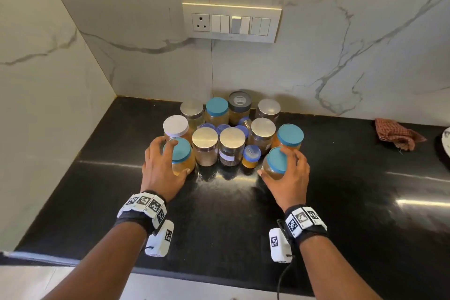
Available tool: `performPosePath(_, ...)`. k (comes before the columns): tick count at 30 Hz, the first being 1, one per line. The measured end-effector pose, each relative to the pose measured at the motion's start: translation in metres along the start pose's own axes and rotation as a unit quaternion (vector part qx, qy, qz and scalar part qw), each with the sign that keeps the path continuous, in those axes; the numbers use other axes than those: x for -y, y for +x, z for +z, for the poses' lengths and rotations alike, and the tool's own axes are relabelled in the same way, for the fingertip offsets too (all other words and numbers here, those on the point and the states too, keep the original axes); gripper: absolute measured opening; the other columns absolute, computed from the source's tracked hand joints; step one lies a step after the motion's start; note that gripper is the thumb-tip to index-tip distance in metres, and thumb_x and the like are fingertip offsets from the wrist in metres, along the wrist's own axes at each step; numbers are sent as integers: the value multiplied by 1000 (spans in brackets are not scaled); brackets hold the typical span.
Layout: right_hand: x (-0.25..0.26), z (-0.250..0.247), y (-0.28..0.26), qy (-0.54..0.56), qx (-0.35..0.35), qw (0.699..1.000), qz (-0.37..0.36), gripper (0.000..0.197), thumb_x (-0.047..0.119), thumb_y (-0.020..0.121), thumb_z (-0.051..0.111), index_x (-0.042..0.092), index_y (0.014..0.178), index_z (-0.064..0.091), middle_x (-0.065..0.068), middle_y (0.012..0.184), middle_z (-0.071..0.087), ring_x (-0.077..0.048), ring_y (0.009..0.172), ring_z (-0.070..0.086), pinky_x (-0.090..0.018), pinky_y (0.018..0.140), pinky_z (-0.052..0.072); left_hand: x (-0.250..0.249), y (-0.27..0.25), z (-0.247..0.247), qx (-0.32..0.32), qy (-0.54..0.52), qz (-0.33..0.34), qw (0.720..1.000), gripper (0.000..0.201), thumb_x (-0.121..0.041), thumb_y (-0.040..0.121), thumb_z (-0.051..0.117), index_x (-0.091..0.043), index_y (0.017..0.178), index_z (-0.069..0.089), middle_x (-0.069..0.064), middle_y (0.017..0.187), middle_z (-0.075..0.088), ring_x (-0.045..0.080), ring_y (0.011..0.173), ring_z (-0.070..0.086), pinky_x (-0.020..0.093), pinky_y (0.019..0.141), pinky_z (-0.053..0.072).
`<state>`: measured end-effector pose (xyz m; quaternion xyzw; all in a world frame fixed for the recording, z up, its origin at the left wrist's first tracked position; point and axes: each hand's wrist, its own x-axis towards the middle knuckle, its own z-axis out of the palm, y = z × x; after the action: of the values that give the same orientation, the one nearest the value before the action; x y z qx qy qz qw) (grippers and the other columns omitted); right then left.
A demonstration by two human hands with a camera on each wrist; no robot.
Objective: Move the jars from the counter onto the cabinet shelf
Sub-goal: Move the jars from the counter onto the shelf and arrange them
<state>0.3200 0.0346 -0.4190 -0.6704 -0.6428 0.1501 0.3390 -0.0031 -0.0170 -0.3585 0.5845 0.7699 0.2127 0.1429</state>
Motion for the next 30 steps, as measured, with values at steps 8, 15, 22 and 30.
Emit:
performPosePath(8, -6, -1, -3, 90, 22, 996, 1, 84, 31, 77, 95, 32, 146, 48, -5, 148, 49, -24, 132, 55, -47, 107, 57, 0, 6, 19, 17, -44, -10, 999, 59, -26, 84, 82, -22, 135, 52, 6, 165, 21, 39, 143, 40, 52, 116, 40)
performPosePath(15, 2, -25, 2, 96, 47, 993, -42, 86, 37, 74, 97, 34, 146, 51, 2, 146, 51, -18, 132, 55, -47, 110, 55, 2, 15, 30, -7, -70, -16, 997, 54, -20, 82, 83, -25, 124, 48, 6, 161, 23, 40, 137, 45, 52, 113, 46)
performPosePath(22, 69, -78, 20, 127, 32, 980, -149, 84, 41, 72, 98, 32, 144, 54, 8, 137, 56, -7, 121, 58, -31, 100, 56, 7, 10, 29, -7, -53, 1, 999, 55, -19, 84, 79, -24, 128, 46, 7, 157, 22, 42, 137, 41, 54, 113, 45)
performPosePath(30, 195, -158, 42, 153, 21, 939, -307, 84, 49, 68, 95, 24, 140, 58, 6, 136, 64, -8, 122, 61, -15, 95, 47, 8, -1, -51, -67, -75, 141, 985, 66, -24, 76, 86, -34, 129, 49, -1, 155, 26, 28, 130, 45, 48, 106, 51)
